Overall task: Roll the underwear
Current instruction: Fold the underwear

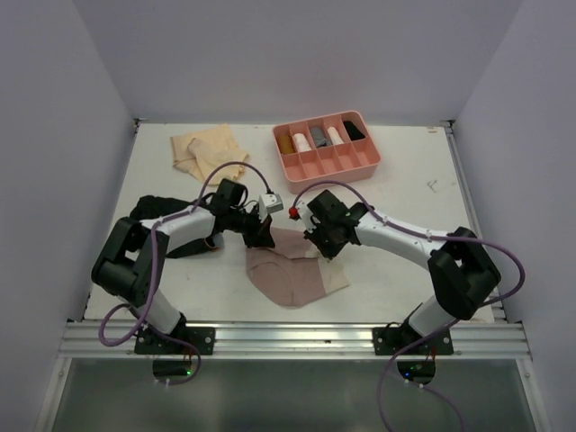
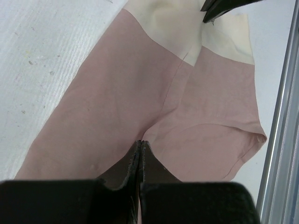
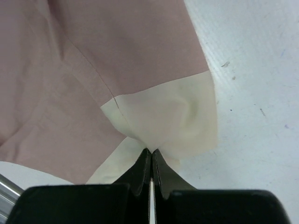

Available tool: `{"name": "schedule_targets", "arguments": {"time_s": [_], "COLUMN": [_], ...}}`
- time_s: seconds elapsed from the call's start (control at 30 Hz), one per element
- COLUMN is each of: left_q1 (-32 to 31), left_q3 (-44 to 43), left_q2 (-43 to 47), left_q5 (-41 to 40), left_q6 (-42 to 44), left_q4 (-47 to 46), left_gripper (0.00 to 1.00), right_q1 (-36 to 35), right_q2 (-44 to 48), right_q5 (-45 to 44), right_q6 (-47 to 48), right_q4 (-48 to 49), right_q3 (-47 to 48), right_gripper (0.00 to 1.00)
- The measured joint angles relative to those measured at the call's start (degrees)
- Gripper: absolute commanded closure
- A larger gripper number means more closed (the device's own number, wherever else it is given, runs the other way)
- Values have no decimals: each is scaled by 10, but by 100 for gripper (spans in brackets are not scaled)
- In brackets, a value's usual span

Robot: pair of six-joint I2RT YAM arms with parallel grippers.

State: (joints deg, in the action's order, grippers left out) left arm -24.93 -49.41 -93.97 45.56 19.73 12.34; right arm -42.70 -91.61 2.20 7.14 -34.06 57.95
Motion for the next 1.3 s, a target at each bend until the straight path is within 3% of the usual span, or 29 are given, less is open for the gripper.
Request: {"name": "schedule_targets", "arguments": {"time_s": [0.5, 0.77, 0.93, 1.0, 1.17, 1.3], "left_q1": [-7, -7, -7, -7, -7, -7], "left_q3": [-17, -20, -20, -21, -25, -27], "left_q2": [56, 12, 0, -2, -3, -3], "left_q5": [-19, -28, -29, -29, -29, -28], "left_q6": [-7, -11, -12, -12, -12, -12], "left_q4": [24, 21, 20, 19, 19, 19], "left_gripper": [100, 100, 100, 100, 100, 100], "right_q1": [0, 0, 0, 0, 0, 0], "right_q2": [49, -38, -45, -45, -46, -49], "right_q5": [-42, -42, -43, -43, -42, -42], "right_q6": [-9, -10, -10, -9, -3, -2], "right_q4": [-21, -19, -21, -22, -23, -25], "right_q3": [14, 18, 23, 31, 55, 64], "right_gripper": [100, 80, 68, 69, 98, 100]}}
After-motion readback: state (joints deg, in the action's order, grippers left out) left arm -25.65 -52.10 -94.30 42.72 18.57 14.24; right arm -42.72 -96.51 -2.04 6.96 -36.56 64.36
